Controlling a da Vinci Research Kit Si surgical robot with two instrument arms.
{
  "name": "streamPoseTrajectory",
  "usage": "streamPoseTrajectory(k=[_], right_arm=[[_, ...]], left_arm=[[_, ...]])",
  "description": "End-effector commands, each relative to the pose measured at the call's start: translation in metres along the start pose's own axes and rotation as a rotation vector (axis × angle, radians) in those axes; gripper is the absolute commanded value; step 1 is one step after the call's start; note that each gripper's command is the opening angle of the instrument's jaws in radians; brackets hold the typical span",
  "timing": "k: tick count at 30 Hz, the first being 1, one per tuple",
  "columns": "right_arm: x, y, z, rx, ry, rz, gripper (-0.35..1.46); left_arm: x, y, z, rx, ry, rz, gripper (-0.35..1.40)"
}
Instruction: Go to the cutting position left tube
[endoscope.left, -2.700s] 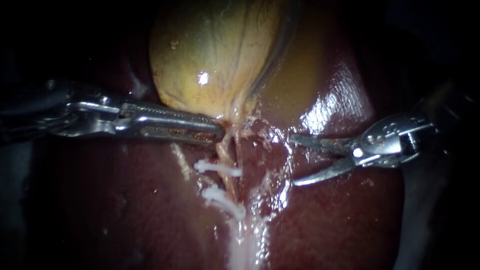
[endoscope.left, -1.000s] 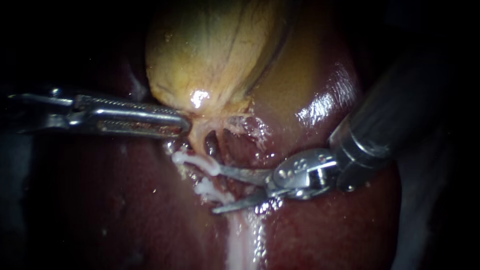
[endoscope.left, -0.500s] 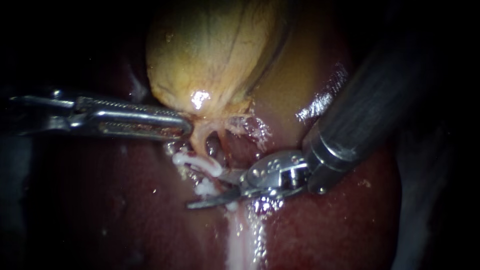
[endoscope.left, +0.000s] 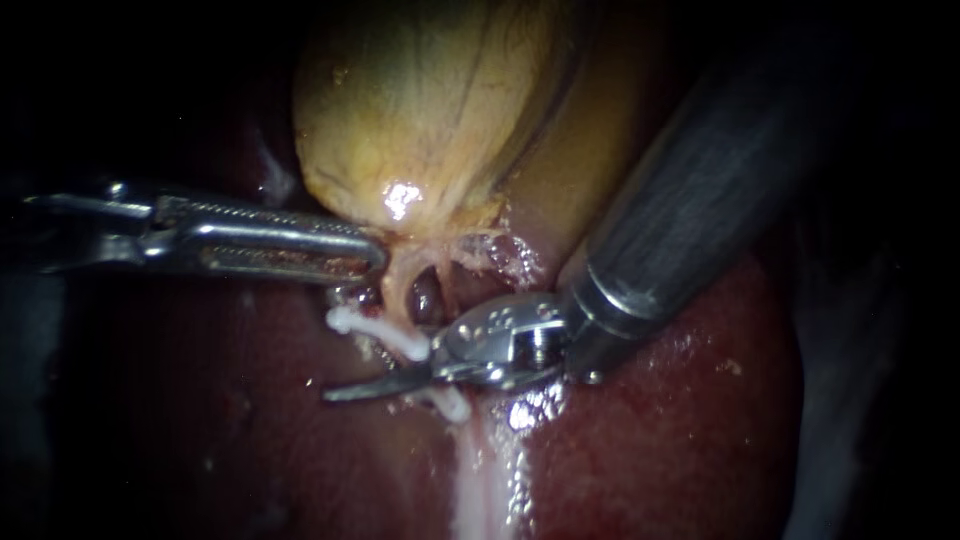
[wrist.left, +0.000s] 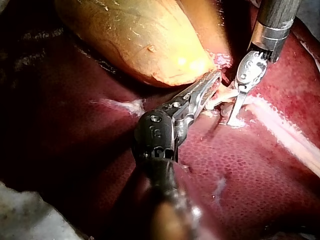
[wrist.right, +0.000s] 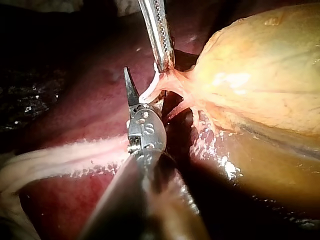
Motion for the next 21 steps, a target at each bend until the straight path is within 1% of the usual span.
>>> streamPoseTrajectory(k=[1,21], right_arm=[[0.0001,0.0,0.0001,-0.001,-0.001,-0.001,1.4],[0.0001,0.0002,0.0004,0.007,0.002,0.019,1.38]], left_arm=[[0.0,0.0,0.0,0.001,0.0,0.0,-0.35],[-0.0001,0.0001,0.0003,-0.003,-0.001,0.0,-0.35]])
